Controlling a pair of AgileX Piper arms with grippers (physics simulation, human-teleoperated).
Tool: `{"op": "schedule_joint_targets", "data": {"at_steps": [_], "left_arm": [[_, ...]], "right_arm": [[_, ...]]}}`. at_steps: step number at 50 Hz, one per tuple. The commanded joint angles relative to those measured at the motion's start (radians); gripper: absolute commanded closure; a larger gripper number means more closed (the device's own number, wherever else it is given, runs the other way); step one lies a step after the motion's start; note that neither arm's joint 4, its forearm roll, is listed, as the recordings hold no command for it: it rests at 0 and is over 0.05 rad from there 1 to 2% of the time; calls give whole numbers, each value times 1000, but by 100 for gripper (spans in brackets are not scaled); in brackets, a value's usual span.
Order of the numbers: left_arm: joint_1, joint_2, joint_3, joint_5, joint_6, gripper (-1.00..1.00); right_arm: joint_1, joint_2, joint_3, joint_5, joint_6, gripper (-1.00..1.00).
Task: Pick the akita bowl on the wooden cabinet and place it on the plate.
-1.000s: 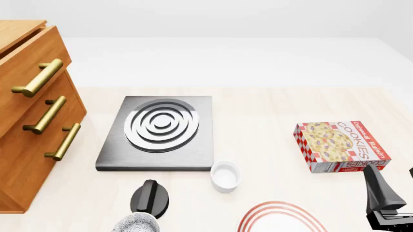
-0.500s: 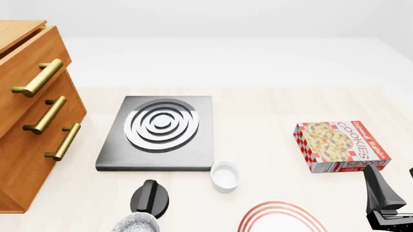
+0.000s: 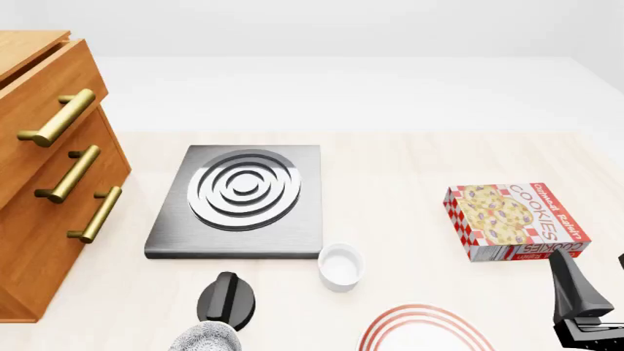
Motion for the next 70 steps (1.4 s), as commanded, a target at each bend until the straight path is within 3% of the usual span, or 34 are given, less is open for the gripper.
{"op": "schedule_joint_targets", "data": {"at_steps": [1,70], "left_arm": [[-9,25,8,-15,14,-100],[-45,73,35,-28,90,-100]], "right_arm": [[0,0,0,0,0,-100],[0,0,0,0,0,-100]]}}
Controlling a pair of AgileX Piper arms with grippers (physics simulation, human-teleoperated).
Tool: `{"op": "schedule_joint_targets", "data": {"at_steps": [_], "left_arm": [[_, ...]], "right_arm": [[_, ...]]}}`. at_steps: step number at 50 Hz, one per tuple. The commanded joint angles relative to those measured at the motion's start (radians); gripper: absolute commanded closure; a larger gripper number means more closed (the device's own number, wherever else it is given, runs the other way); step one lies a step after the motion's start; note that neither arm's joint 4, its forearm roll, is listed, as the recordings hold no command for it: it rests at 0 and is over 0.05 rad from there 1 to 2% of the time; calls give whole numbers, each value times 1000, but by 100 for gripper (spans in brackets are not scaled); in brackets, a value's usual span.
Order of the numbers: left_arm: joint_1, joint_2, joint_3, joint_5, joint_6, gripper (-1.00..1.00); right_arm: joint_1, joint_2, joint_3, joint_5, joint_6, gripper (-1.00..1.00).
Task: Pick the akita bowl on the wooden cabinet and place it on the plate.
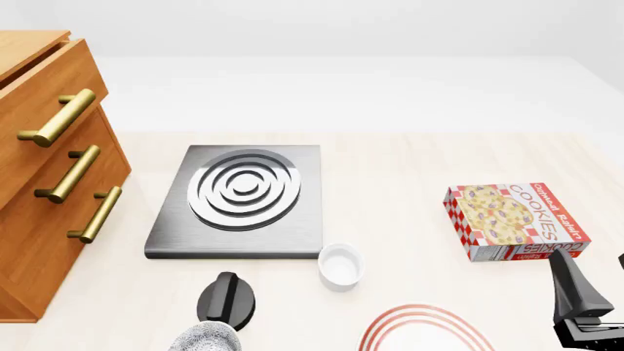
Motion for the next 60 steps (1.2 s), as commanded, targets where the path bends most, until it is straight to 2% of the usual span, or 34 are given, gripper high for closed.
{"op": "schedule_joint_targets", "data": {"at_steps": [1,29,30,44,46,47,50,60], "left_arm": [[-8,16,13,6,13,-100],[-10,12,29,7,24,-100],[-6,8,27,8,33,100],[11,-6,29,4,41,100],[18,-11,33,1,36,100],[20,-29,56,-24,-2,100],[21,-42,65,-33,-9,100],[-46,-80,72,-29,-31,100]], "right_arm": [[0,0,0,0,0,-100],[0,0,0,0,0,-100],[0,0,0,0,0,-100],[0,0,0,0,0,-100],[0,0,0,0,0,-100],[0,0,0,0,0,-100],[0,0,0,0,0,-100],[0,0,0,0,0,-100]]}}
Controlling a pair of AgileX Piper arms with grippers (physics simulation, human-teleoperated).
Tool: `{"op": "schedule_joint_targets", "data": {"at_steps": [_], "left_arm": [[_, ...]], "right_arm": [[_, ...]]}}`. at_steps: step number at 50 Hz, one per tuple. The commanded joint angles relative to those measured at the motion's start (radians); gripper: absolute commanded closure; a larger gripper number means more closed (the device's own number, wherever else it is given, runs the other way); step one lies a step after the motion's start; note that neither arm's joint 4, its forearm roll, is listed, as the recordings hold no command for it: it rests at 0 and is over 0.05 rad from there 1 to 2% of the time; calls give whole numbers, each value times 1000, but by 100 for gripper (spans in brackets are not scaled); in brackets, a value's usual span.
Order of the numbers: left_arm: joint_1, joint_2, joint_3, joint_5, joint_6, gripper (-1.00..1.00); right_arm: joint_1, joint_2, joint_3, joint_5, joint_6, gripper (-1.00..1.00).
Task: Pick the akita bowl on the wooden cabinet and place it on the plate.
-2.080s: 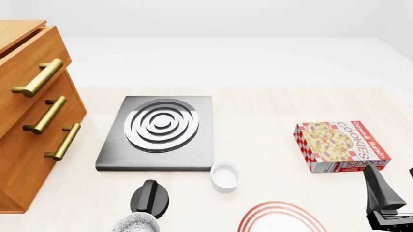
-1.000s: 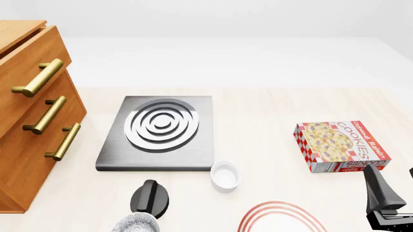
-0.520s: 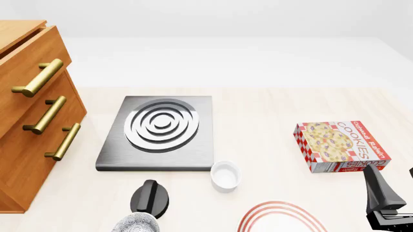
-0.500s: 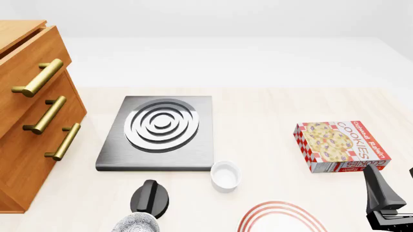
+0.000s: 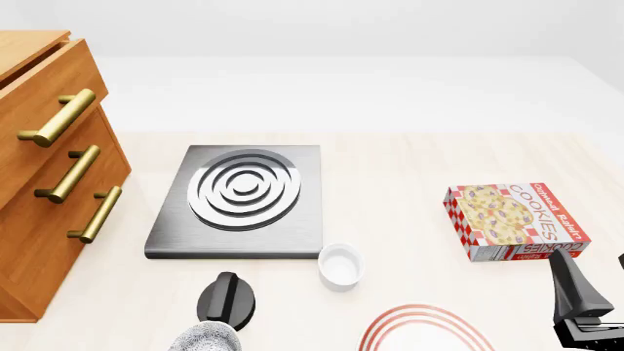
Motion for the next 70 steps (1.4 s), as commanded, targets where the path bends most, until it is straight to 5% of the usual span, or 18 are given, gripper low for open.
{"op": "schedule_joint_targets", "data": {"at_steps": [1,70], "left_arm": [[-66,-50,21,0,-41,100],[-233,-258,-79,224,-229,100]], "right_arm": [[0,0,0,0,0,-100],[0,0,0,0,0,-100]]}}
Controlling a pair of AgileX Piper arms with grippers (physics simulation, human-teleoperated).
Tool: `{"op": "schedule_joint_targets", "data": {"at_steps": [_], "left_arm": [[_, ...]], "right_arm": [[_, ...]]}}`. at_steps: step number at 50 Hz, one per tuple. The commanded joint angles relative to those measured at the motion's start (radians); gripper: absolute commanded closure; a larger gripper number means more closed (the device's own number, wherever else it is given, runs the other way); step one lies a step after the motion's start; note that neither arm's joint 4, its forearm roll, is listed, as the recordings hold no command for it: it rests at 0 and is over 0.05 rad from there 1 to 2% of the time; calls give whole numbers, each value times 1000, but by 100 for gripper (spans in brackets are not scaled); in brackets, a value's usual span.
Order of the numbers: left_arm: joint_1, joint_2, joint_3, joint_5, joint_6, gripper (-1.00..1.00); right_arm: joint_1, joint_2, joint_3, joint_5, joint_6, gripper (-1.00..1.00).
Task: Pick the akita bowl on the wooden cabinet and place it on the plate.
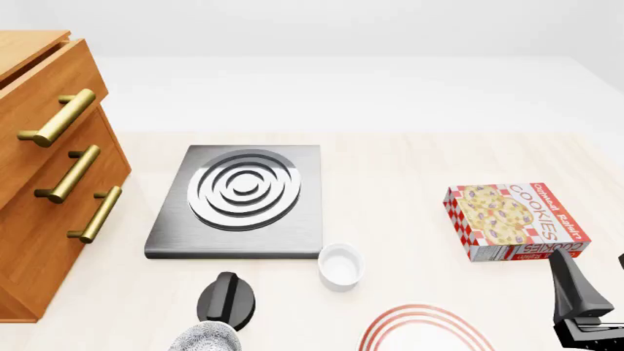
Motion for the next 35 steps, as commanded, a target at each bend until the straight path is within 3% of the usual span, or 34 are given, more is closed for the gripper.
{"op": "schedule_joint_targets", "data": {"at_steps": [1,35], "left_arm": [[-46,-15,1,7,-20,100],[-175,-29,17,10,-52,100]], "right_arm": [[0,0,0,0,0,-100],[0,0,0,0,0,-100]]}}
